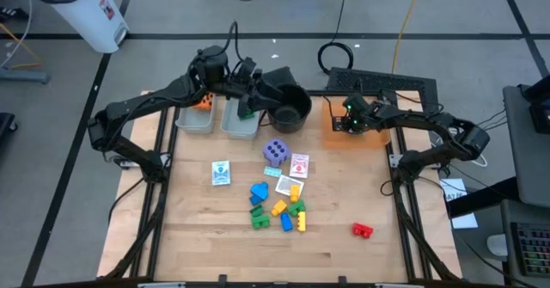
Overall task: Pick & Place Toys
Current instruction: Put the black deck of cards into the orange bin
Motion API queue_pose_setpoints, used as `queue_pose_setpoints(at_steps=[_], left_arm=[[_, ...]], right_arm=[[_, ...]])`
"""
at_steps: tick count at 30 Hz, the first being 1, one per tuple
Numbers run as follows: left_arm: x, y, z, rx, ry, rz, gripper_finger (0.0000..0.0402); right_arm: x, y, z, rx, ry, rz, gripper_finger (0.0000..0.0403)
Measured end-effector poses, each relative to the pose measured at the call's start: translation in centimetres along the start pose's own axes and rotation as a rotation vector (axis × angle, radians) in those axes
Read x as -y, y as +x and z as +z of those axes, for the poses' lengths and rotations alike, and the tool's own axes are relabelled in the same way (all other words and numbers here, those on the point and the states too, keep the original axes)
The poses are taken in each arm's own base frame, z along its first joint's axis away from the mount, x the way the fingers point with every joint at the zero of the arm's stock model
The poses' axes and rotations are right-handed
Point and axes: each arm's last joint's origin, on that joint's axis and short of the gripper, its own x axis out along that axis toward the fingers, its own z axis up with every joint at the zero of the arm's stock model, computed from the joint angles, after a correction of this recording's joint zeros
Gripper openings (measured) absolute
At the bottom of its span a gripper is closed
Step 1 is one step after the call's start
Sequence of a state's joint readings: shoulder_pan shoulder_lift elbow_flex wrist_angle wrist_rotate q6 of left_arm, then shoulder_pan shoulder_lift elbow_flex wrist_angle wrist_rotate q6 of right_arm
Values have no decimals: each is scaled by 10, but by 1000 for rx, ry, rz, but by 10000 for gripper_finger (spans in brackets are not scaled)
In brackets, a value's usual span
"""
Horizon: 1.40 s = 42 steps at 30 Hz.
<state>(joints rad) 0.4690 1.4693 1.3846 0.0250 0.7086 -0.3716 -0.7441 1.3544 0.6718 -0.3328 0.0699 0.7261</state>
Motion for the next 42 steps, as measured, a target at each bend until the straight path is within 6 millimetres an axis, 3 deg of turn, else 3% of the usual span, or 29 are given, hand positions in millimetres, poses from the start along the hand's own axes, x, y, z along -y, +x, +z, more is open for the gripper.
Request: queue_pose_setpoints(at_steps=[6,19,42], left_arm=[[0,0,0,0,-2,0,251],[2,2,-1,-4,-8,-8,251],[5,4,-2,-12,-26,-25,250]], right_arm=[[6,4,-7,-24,-4,-13,113],[23,-2,0,-33,11,-42,111],[40,-6,4,31,-6,-252,39]])
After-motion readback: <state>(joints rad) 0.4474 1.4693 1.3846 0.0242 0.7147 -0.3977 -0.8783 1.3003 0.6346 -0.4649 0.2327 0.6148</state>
